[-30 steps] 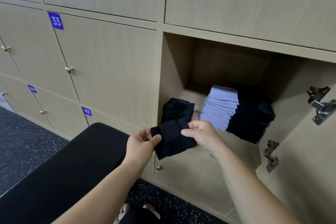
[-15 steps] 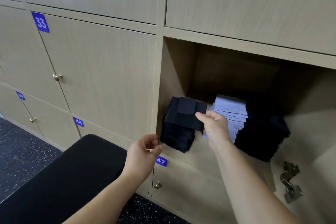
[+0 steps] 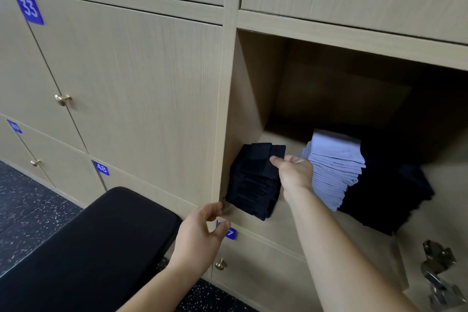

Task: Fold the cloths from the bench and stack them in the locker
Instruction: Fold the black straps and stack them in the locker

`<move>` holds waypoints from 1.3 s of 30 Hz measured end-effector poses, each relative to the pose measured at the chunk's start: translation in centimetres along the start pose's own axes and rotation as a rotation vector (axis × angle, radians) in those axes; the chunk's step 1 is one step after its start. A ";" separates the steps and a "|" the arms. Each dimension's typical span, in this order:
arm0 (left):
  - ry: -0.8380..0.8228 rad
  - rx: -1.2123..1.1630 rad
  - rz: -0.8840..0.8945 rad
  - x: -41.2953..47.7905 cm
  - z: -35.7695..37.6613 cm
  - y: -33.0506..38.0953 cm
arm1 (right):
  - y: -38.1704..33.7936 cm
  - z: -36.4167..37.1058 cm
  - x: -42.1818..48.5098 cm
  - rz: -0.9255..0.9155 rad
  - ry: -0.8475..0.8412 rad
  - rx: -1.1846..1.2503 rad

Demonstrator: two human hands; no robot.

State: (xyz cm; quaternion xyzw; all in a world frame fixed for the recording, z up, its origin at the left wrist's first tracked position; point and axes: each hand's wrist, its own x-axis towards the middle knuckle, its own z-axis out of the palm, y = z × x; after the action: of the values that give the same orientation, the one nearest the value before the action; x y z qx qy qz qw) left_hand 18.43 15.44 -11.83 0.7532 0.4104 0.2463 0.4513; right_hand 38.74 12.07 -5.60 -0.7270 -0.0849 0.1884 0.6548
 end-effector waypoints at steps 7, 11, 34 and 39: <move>-0.019 0.027 0.018 -0.1 0.6 0.0 | 1.3 0.1 0.8 -0.120 0.053 -0.378; -0.030 0.008 0.010 0.0 0.8 -0.3 | 0.8 -0.2 0.1 -0.141 0.100 -0.576; -0.227 -0.005 -0.021 -0.5 8.0 1.3 | 2.9 -2.9 -0.7 -0.732 -0.297 -1.093; -0.282 -0.034 -0.072 0.7 9.6 1.3 | 3.2 -2.6 -0.4 -0.725 -0.304 -1.147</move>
State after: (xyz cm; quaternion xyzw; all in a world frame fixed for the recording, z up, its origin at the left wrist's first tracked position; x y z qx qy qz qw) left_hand 26.42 11.14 -15.18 0.7573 0.3654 0.1283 0.5258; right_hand 38.98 9.18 -8.45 -0.8495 -0.4993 -0.0173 0.1695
